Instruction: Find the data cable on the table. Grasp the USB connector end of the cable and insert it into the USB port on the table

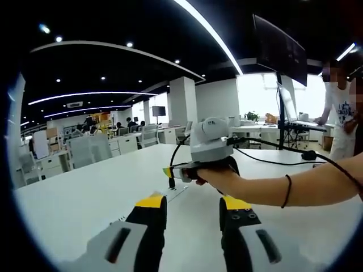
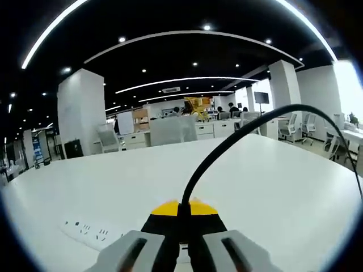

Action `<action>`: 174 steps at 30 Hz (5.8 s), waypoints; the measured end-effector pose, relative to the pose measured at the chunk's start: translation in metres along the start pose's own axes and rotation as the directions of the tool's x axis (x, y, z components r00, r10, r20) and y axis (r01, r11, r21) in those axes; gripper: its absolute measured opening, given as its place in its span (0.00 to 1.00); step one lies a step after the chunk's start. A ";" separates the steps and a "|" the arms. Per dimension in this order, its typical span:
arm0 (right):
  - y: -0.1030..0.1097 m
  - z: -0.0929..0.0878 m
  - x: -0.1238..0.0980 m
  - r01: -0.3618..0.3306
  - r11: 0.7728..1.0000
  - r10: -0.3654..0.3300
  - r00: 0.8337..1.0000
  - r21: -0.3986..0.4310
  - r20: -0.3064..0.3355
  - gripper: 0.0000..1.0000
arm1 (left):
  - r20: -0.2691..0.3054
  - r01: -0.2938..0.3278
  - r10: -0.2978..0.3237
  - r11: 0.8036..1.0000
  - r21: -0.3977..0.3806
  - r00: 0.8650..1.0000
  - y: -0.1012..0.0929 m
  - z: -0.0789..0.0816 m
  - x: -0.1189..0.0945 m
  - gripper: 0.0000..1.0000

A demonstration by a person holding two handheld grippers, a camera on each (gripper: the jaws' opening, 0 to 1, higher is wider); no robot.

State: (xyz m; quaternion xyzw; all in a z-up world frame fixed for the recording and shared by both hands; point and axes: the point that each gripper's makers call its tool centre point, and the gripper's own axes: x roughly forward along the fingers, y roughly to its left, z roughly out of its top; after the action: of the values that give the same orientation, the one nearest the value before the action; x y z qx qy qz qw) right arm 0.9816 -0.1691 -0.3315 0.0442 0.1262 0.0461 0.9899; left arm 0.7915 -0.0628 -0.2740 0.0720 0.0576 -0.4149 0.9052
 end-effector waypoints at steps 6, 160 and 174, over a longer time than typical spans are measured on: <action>0.001 -0.002 0.001 -0.011 1.000 0.011 1.000 -0.011 -0.004 0.04 | -0.007 0.010 -0.010 1.000 -0.001 1.000 -0.004 -0.002 0.002 0.38; 0.010 0.020 -0.060 -0.150 0.987 0.156 0.979 -0.050 0.131 0.41 | -0.022 -0.160 0.159 0.984 -0.073 0.987 0.026 -0.008 -0.009 0.48; 0.012 0.046 -0.149 -0.157 0.987 0.157 0.946 -0.025 0.283 0.45 | 0.107 -0.276 0.289 0.953 -0.122 0.951 0.020 0.020 -0.042 0.52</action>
State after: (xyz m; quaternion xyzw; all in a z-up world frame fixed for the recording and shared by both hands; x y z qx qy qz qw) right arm 0.8485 -0.1757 -0.2492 0.0594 -0.0213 0.1180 0.9910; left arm 0.7804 -0.0227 -0.2461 0.0055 0.0122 -0.2811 0.9596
